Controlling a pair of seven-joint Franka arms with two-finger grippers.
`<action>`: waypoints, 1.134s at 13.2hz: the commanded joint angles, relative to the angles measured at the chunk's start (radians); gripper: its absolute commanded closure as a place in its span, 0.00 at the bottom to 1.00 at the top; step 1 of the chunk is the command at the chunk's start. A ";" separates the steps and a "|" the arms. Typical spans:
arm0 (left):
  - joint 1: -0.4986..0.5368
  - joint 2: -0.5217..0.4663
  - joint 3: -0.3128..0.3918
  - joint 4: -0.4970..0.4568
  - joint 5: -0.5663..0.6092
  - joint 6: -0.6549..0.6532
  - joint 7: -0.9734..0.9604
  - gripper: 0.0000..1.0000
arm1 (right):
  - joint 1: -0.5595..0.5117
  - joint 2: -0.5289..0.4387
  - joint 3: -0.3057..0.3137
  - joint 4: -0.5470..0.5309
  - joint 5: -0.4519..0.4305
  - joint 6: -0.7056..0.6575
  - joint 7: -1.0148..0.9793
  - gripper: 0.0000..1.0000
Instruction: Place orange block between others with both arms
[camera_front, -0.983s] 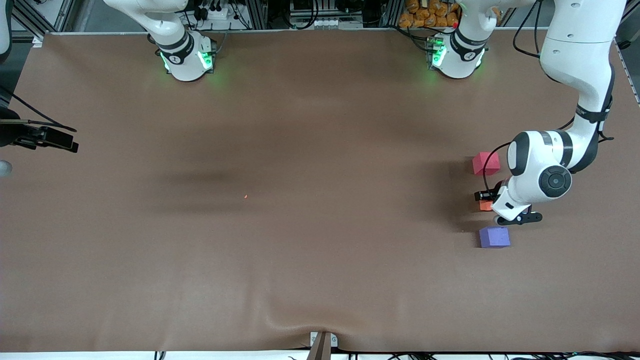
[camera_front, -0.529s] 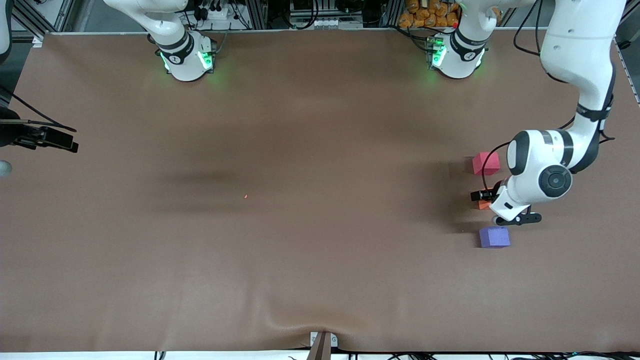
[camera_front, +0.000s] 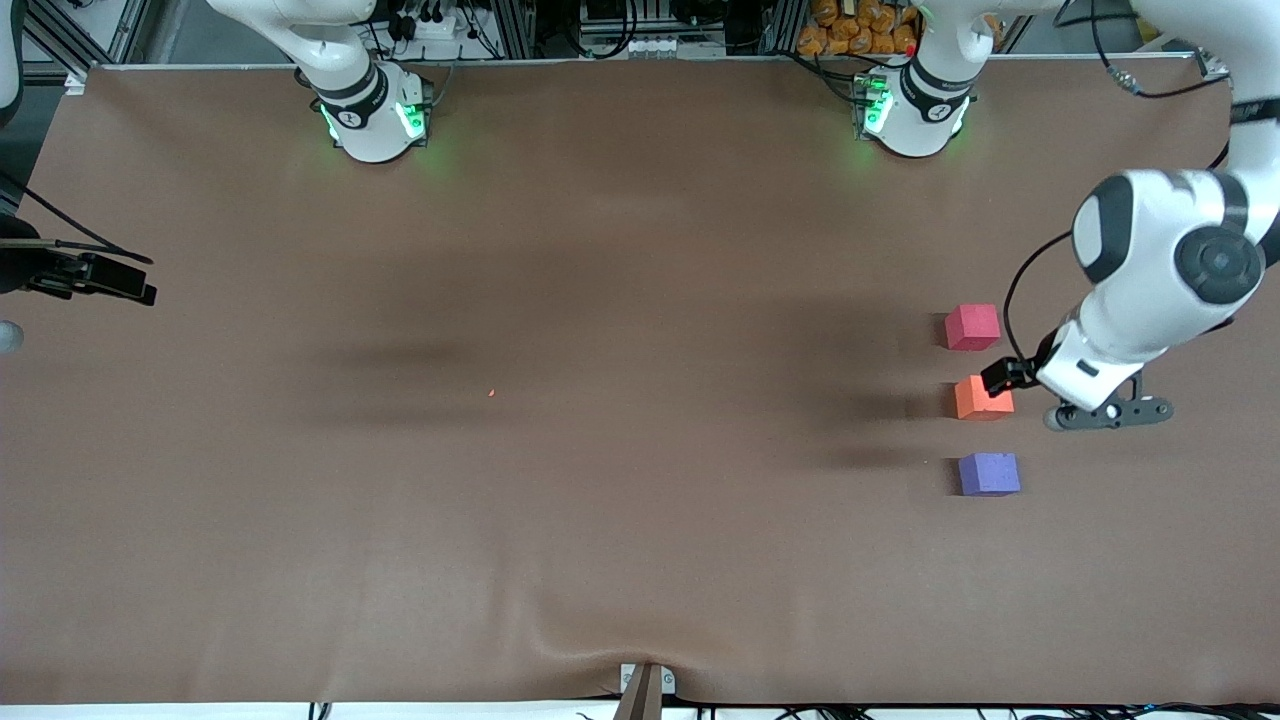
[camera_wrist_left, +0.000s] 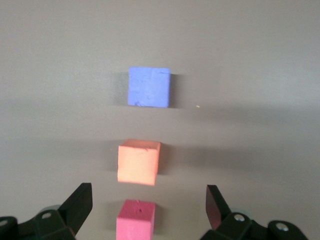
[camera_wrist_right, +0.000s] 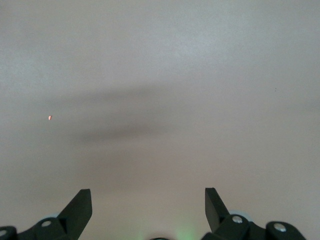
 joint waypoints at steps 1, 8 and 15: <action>0.007 -0.008 -0.034 0.110 0.010 -0.147 -0.004 0.00 | -0.007 -0.003 0.003 0.004 0.012 0.001 -0.005 0.00; 0.008 -0.116 -0.078 0.265 0.003 -0.433 -0.007 0.00 | -0.006 -0.003 0.003 0.004 0.012 -0.001 -0.005 0.00; 0.008 -0.112 -0.066 0.460 -0.046 -0.681 0.082 0.00 | -0.002 -0.010 0.004 0.004 0.012 -0.013 -0.005 0.00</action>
